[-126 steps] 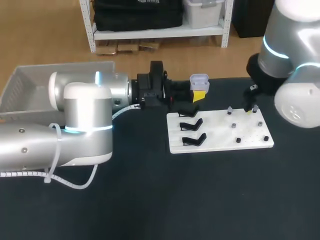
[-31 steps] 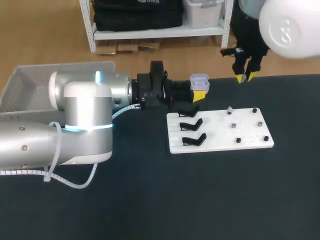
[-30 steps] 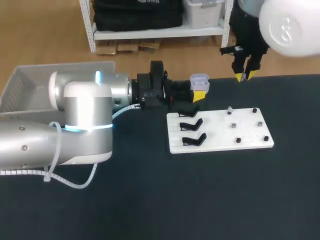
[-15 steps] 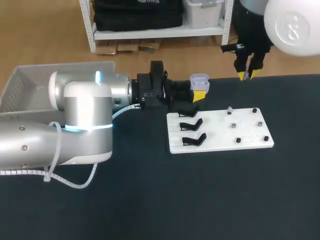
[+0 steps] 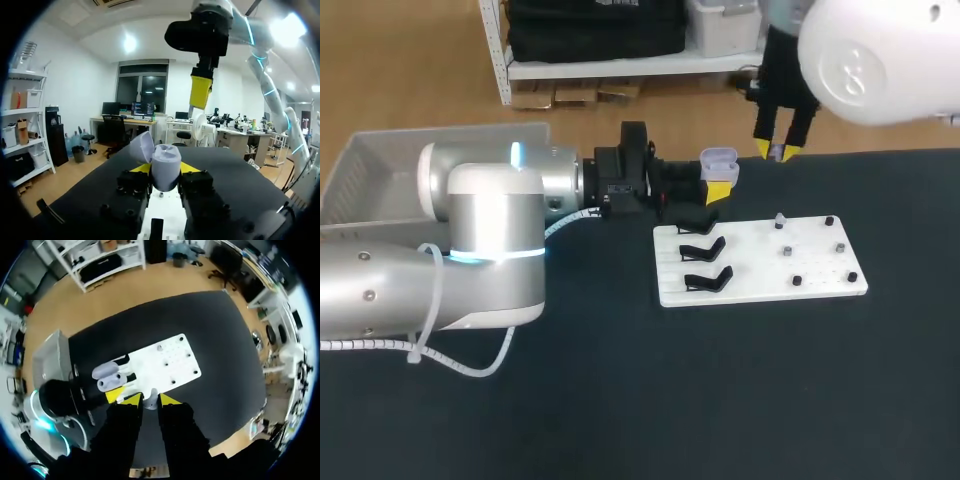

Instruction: Pick up each earbud case from the left stands, insert the matching earbuds, close the lid, and place the case in the box.

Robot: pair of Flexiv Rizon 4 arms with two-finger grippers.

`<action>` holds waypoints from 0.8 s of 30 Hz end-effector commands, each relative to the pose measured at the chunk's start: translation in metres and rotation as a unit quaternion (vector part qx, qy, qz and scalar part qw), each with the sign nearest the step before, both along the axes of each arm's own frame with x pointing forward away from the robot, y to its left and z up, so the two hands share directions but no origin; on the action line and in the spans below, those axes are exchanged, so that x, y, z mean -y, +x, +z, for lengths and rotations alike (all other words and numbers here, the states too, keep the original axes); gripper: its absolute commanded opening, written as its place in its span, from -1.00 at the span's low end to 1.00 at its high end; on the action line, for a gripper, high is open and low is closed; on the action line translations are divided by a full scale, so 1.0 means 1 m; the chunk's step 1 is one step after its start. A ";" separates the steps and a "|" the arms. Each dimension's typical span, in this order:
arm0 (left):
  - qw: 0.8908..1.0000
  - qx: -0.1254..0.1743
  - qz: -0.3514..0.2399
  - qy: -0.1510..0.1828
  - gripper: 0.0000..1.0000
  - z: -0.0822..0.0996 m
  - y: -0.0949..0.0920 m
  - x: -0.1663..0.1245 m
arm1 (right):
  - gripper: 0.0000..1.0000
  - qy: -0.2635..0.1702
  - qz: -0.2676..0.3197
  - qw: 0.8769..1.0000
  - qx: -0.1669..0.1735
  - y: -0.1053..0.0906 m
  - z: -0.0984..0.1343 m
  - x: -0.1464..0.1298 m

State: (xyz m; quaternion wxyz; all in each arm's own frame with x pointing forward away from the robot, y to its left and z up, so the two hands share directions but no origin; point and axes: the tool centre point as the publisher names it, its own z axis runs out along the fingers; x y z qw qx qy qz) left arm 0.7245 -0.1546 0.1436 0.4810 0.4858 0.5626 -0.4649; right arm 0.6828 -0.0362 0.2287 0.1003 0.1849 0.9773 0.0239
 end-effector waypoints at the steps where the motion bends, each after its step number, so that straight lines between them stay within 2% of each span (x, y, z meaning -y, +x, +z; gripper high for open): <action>1: 1.000 0.003 0.002 -0.004 -1.00 -0.002 -0.001 0.000 | -1.00 0.062 -0.190 0.979 0.047 -0.007 -0.001 0.002; 11: 1.000 0.003 0.002 -0.004 -1.00 -0.002 -0.001 0.000 | -1.00 0.062 -0.190 0.979 0.047 -0.007 -0.001 0.002; 16: 1.000 0.003 0.002 -0.004 -1.00 -0.002 -0.001 0.000 | -1.00 0.063 -0.163 0.984 0.025 0.001 -0.008 -0.020; 24: 1.000 0.003 0.002 -0.004 -1.00 -0.002 -0.001 0.000 | -1.00 0.062 -0.119 0.991 -0.003 0.019 -0.009 -0.039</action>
